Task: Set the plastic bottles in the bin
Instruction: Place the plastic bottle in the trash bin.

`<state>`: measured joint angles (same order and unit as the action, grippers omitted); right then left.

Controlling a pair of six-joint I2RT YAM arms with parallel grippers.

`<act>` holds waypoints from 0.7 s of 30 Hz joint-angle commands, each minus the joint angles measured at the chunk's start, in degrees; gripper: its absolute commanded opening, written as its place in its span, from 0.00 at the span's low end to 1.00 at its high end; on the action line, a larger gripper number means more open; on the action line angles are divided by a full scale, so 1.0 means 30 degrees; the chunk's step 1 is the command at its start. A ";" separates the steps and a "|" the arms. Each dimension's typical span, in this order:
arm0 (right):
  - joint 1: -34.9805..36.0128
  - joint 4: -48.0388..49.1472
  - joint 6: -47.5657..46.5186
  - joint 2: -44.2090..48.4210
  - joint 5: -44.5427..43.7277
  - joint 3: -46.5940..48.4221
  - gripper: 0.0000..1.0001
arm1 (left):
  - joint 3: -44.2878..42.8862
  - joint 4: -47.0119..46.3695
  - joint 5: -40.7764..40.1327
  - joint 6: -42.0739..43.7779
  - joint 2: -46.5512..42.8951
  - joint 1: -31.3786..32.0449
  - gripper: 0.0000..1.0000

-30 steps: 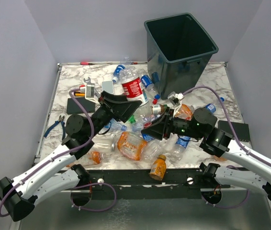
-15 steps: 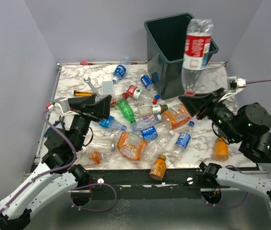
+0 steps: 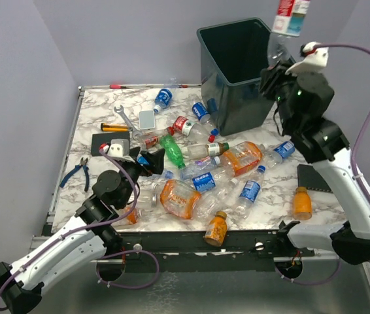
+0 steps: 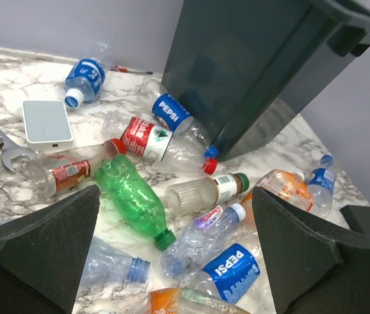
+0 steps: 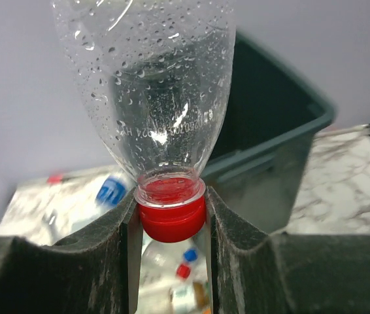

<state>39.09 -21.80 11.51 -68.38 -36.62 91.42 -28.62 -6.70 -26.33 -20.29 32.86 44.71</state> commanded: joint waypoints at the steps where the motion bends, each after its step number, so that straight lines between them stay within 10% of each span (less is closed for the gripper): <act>1: -0.4602 0.0112 0.1763 -0.1189 0.3703 0.2206 0.01 | 0.0128 -0.0786 0.1075 0.0228 -0.1310 -0.0004 0.99; 13: -0.7582 0.5715 0.1559 -0.6991 0.6542 0.2428 0.01 | -0.0326 0.0784 0.0757 0.4029 -0.1932 -0.0019 0.99; 21: -0.7632 0.3494 0.1828 -1.1212 0.8002 0.6244 0.03 | -0.0306 0.0908 0.1951 0.3594 -0.2074 -0.0018 0.99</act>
<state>16.49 -9.93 16.49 -100.64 -16.62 106.98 -29.76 -4.80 -22.57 -10.02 27.27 44.71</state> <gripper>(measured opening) 0.367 0.990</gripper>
